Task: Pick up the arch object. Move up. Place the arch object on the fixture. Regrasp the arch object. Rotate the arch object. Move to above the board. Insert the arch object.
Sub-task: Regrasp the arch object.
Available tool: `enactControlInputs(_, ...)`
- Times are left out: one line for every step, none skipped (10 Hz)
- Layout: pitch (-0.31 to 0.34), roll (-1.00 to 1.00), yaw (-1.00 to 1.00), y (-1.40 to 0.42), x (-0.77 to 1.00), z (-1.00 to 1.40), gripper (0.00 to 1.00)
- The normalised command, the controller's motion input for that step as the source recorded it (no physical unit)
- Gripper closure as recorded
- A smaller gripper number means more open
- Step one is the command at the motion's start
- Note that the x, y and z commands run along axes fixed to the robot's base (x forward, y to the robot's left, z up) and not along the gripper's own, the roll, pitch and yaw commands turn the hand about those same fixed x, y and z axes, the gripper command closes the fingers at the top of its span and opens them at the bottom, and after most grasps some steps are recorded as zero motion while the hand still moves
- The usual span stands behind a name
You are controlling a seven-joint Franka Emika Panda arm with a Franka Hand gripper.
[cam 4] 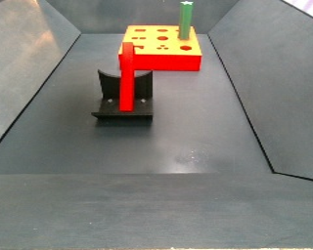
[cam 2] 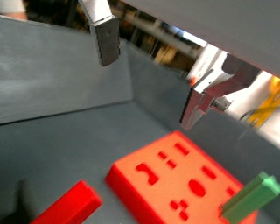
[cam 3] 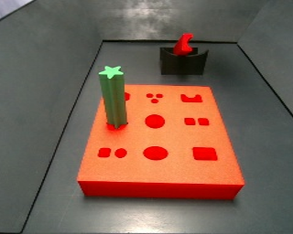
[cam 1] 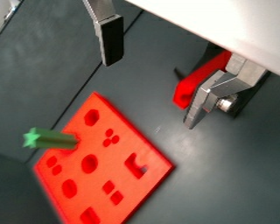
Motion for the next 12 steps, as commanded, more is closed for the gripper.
enactControlInputs(0.07, 1.0, 0.02, -0.01, 0.0, -0.01, 0.0)
enactControlInputs(0.067, 1.0, 0.02, -0.02, -0.02, 0.04, 0.0)
enactControlInputs(0.065, 1.0, 0.02, -0.03, -0.01, 0.03, 0.0)
enactControlInputs(0.063, 1.0, 0.02, -0.02, -0.01, 0.0, 0.0)
enactControlInputs(0.061, 1.0, 0.02, -0.02, 0.0, 0.0, 0.0)
enactControlInputs(0.058, 1.0, 0.02, -0.02, 0.0, 0.01, 0.0)
enactControlInputs(0.056, 1.0, 0.02, -0.02, 0.0, 0.01, 0.0)
enactControlInputs(0.056, 1.0, 0.02, -0.02, 0.01, 0.01, 0.0)
enactControlInputs(0.061, 1.0, 0.02, -0.01, 0.01, 0.01, 0.0)
enactControlInputs(0.065, 1.0, 0.02, -0.01, 0.01, 0.01, 0.0)
enactControlInputs(0.074, 1.0, 0.03, -0.02, 0.02, 0.01, 0.0)
enactControlInputs(0.08, 1.0, 0.03, -0.02, 0.03, 0.01, 0.0)
